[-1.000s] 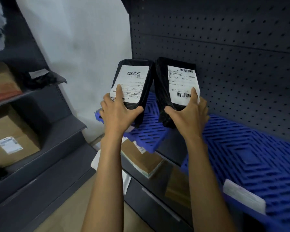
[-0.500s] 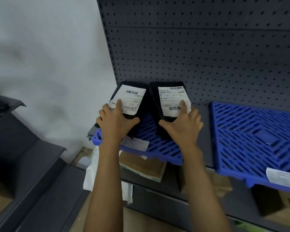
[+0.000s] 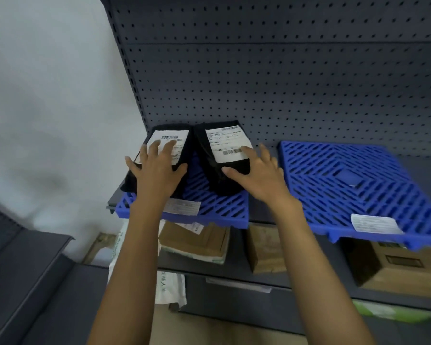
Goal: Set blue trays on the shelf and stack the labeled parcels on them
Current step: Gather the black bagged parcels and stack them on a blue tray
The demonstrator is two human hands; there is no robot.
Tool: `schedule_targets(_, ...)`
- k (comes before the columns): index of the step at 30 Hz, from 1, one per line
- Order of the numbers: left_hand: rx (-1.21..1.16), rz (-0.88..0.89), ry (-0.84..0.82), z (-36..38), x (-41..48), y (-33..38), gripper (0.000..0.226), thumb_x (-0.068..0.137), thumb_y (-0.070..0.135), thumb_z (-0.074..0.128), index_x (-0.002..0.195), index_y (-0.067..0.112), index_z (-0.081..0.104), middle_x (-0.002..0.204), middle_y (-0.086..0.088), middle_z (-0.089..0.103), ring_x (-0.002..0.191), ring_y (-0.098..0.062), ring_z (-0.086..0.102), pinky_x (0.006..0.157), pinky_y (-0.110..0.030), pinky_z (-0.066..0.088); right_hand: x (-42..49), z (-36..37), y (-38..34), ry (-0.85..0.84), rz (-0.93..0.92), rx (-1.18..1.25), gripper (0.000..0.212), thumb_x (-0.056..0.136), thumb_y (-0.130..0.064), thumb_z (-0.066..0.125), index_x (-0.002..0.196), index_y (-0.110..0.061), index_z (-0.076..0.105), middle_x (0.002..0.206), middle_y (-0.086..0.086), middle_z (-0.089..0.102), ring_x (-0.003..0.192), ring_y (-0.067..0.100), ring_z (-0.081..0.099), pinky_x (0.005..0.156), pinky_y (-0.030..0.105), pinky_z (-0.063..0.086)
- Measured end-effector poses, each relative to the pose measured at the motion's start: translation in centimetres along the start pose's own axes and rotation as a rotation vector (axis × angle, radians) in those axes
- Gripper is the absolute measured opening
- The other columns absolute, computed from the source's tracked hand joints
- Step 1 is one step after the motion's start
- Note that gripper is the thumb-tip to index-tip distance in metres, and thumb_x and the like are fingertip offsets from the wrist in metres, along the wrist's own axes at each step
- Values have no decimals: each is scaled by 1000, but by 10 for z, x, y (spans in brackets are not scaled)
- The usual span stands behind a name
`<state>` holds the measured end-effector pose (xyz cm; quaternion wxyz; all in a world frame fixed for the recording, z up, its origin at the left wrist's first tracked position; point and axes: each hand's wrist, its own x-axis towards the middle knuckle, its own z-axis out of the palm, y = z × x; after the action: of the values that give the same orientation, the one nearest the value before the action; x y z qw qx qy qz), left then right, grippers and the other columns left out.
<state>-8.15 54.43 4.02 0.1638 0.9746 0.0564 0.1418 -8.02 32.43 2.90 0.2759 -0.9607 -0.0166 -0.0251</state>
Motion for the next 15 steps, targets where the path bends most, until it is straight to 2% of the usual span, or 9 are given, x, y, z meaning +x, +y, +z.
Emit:
schedule_targets(2,-3,95,27,-4,-7,20,58,94,40,58,147,25,40,151,-7,40,143,-33,29,115,-63,18,-14,-17,19,31,-16,-13,80,86,-70,49,152,-32,27,163,3,13,146,32,16,113,53,21)
schedule_targets(4,-8,222,36,-4,-17,51,56,94,35,60,145,19,44,142,-11,51,134,-33,42,109,-56,34,-33,-37,44,92,-33,-64,70,90,-61,53,149,-27,35,157,4,27,142,34,26,111,52,29)
schedule_targets(6,-24,315,39,-3,-26,77,54,93,29,63,142,16,47,135,-13,56,126,-33,49,102,-48,44,-48,-55,65,133,-51,-127,59,93,-50,56,144,-22,43,149,6,40,134,34,37,104,49,38)
schedule_targets(9,-56,426,-14,8,-52,135,51,91,25,65,140,18,50,134,-11,56,123,-33,51,90,-46,48,-86,-95,113,158,-17,-206,45,96,-41,57,134,-19,51,137,8,49,125,34,46,95,46,43)
schedule_targets(12,-70,531,-93,25,-83,198,52,92,24,65,142,20,48,140,-8,53,127,-32,48,92,-49,50,-134,-134,166,175,45,-273,36,96,-37,58,125,-18,54,127,9,55,117,34,51,88,45,45)
schedule_targets(15,-84,610,-134,42,-122,261,51,92,25,64,141,24,49,142,-4,51,130,-29,46,93,-50,46,-187,-170,216,215,143,-346,37,91,-34,62,123,-18,54,122,9,58,114,34,55,86,41,46)
